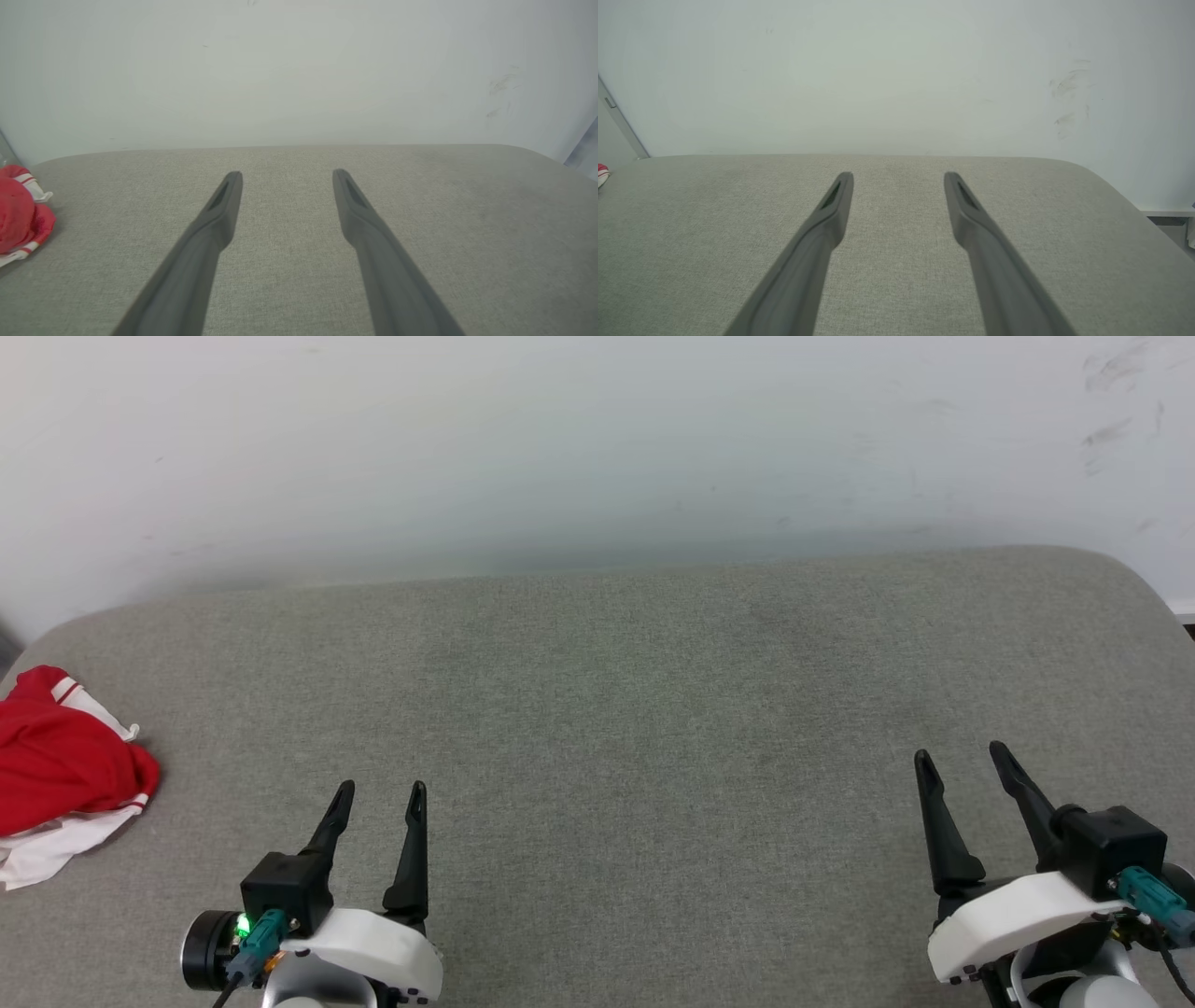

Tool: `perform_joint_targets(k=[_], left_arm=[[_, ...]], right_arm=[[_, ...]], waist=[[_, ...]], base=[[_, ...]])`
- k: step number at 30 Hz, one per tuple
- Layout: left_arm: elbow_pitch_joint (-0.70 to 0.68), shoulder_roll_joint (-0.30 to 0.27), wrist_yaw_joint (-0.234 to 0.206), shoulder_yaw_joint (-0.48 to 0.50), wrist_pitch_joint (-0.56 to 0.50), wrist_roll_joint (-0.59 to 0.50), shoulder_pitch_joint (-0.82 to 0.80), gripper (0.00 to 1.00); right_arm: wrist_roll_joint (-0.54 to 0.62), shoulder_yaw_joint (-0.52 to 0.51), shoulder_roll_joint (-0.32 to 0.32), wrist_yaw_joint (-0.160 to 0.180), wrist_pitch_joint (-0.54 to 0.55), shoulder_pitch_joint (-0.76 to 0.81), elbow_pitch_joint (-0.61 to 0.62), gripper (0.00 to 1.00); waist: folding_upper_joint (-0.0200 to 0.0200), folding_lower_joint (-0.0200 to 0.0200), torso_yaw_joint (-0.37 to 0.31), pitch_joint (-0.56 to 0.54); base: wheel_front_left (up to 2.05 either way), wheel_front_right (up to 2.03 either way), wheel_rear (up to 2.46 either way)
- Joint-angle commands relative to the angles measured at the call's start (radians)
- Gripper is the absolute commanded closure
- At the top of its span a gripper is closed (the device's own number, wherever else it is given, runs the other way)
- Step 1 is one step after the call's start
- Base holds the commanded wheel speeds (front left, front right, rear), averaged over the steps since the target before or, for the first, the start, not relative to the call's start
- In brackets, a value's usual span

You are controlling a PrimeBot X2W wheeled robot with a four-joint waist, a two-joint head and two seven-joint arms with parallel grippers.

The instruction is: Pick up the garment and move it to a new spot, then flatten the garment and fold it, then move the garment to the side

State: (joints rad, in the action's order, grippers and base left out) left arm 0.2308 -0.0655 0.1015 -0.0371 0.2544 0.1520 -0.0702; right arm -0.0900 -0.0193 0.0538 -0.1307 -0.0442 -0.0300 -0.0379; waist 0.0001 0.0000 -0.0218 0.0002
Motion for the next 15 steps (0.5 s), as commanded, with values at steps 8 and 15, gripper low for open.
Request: perform_joint_targets(k=[8,15], left_arm=[[0.001,0.004,0.002,0.004,0.013,-0.01,-0.015,0.0],[-0.004,0.009,-0.002,0.018,0.012,0.002,-0.023,0.0]], right_arm=[[0.008,-0.003,-0.005,0.0,-0.011,0.007,0.001,0.0],[0.015,0.008,-0.005,0.0,-0.012,0.008,0.015,0.0]], waist=[[-0.0001,0.0,0.009,0.002],[-0.0001,0.0,0.068,0.005]], base=[[0.0,0.0,0.0],[0.0,0.0,0.0]])
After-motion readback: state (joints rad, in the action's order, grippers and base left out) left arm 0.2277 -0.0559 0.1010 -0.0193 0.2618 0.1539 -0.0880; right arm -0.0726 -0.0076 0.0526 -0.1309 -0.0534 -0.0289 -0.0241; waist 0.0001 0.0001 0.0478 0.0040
